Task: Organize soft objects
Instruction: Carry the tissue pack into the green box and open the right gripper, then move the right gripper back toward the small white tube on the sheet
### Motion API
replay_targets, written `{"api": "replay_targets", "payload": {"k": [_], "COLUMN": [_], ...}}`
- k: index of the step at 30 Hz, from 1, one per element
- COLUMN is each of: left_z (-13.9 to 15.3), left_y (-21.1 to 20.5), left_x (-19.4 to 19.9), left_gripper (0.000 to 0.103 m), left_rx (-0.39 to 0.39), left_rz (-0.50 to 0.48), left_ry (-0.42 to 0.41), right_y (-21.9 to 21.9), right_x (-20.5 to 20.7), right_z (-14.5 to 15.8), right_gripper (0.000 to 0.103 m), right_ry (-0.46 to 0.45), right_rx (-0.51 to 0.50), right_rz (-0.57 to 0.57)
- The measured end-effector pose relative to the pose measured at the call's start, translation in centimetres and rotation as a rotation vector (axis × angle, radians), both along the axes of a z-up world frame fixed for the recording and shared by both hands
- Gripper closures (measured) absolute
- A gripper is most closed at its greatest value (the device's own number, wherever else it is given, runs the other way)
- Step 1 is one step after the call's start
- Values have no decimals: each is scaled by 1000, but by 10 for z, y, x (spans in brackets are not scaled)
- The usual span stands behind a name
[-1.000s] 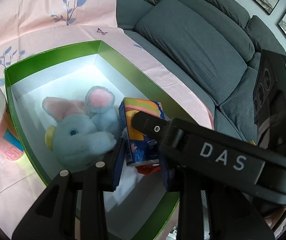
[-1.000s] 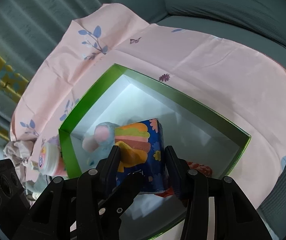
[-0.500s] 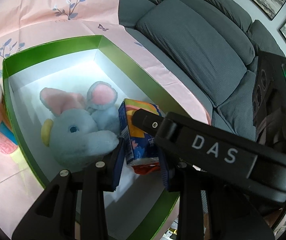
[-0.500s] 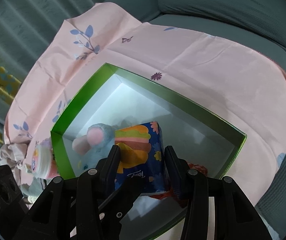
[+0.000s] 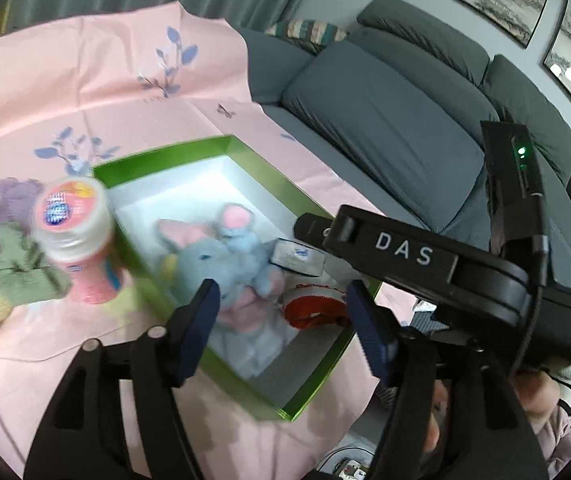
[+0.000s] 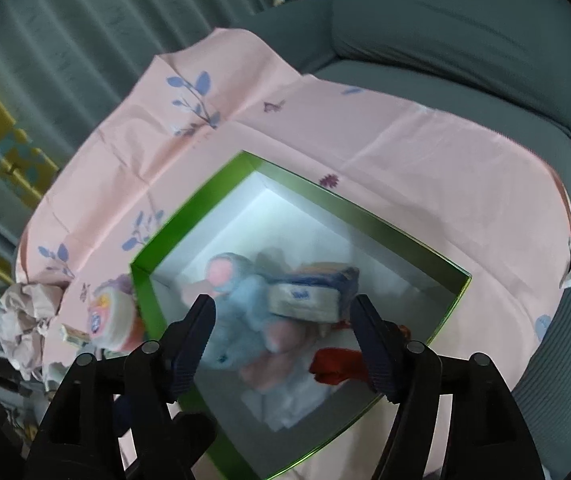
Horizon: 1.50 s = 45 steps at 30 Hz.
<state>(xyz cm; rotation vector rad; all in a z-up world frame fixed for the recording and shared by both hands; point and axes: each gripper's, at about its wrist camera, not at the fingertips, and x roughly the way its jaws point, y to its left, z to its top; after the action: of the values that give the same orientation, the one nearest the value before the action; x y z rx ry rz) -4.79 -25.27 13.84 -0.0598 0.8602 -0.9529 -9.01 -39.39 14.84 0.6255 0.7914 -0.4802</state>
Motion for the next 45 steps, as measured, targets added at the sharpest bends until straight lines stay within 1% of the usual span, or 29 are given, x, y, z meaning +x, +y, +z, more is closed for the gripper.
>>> {"api": "replay_targets", "payload": {"k": [1, 2, 4, 6, 8, 12, 14, 17, 20, 22, 25, 27, 30, 33, 37, 39, 42, 45], "left_z": [3, 5, 7, 6, 4, 4, 5, 2, -1, -7, -24, -39, -56, -73, -80, -81, -82, -84], "left_y": [7, 17, 32, 51, 64, 96, 114, 144, 179, 199, 227, 243, 259, 272, 286, 290, 295, 297], "left_x": [-1, -2, -3, -4, -5, -8, -9, -8, -7, -6, -2, 4, 15, 25, 33, 34, 35, 38], "left_gripper": [29, 23, 17, 12, 10, 10, 9, 6, 6, 6, 6, 6, 6, 6, 7, 7, 7, 7], "left_rx": [-5, -13, -34, -68, -63, -24, -25, -19, -11, -1, 32, 43, 58, 60, 50, 50, 80, 100], "left_rz": [12, 30, 51, 78, 111, 202, 246, 315, 420, 473, 573, 635, 703, 745, 798, 816, 847, 862], "left_ry": [-3, -7, -6, 14, 34, 16, 4, -2, -6, -6, 2, 25, 71, 149, 200, 202, 190, 192], "right_y": [4, 8, 15, 22, 29, 45, 53, 68, 82, 92, 106, 115, 129, 144, 164, 177, 201, 223], "right_x": [0, 0, 1, 2, 4, 11, 13, 19, 25, 29, 35, 39, 45, 51, 61, 67, 82, 100], "right_z": [4, 6, 11, 15, 17, 20, 23, 25, 27, 27, 26, 26, 24, 21, 15, 12, 9, 6], "right_gripper": [29, 27, 19, 18, 18, 16, 14, 13, 13, 13, 13, 13, 13, 13, 13, 13, 13, 13], "right_ry": [-3, -6, -16, -21, -12, -5, -7, -4, 3, 12, 17, 17, 14, -1, -17, -27, -54, -65], "right_rx": [-15, -26, -45, -62, -84, -121, -141, -172, -202, -223, -243, -251, -258, -240, -161, -114, -60, -40], "right_rz": [4, 8, 26, 38, 36, 66, 81, 113, 142, 165, 206, 231, 273, 332, 429, 477, 533, 588]}}
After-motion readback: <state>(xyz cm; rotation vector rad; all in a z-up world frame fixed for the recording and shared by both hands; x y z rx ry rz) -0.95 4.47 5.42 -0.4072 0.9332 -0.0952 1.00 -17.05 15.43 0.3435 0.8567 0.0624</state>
